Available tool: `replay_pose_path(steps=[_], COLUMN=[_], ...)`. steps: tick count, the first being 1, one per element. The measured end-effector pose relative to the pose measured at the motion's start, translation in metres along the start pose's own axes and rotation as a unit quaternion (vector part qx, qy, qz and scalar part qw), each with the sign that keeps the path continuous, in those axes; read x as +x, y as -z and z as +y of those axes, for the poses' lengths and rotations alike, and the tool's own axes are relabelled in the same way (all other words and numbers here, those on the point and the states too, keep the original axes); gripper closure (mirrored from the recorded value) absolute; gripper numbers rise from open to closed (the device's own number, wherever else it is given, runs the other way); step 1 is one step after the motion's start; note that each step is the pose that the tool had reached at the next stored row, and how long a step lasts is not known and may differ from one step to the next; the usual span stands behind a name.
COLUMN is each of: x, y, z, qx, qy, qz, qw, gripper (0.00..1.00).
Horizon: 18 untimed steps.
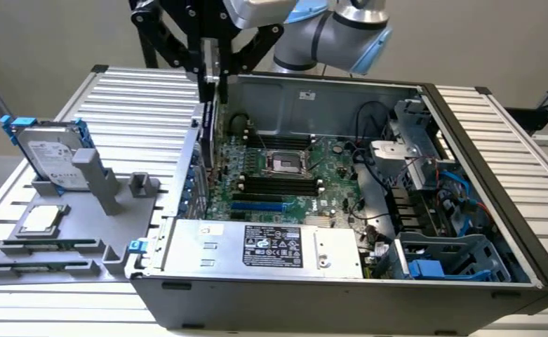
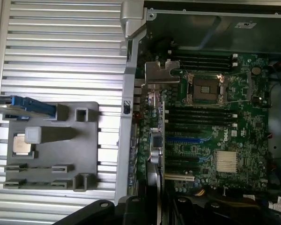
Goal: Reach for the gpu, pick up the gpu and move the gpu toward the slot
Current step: 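Pick up the gpu and move the gpu toward the slot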
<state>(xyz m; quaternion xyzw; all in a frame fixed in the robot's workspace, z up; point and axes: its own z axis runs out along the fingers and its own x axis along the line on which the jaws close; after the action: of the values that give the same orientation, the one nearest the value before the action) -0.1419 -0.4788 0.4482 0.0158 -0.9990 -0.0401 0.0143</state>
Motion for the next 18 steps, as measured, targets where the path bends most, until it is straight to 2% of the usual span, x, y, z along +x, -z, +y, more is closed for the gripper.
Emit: replay_pose_path(steps=[7, 13, 18], x=[-0.032, -0.06, -0.082], y=[-0.0085, -0.0183, -0.0249], z=[0.0032, 0.0089, 0.014], qx=[0.0, 0.0003, 0.0032], qy=[0.0, 0.0, 0.0], qz=[0.0024, 0.003, 0.0032], qw=[1.0, 1.0, 1.0], gripper=[0.74, 0.74, 0.74])
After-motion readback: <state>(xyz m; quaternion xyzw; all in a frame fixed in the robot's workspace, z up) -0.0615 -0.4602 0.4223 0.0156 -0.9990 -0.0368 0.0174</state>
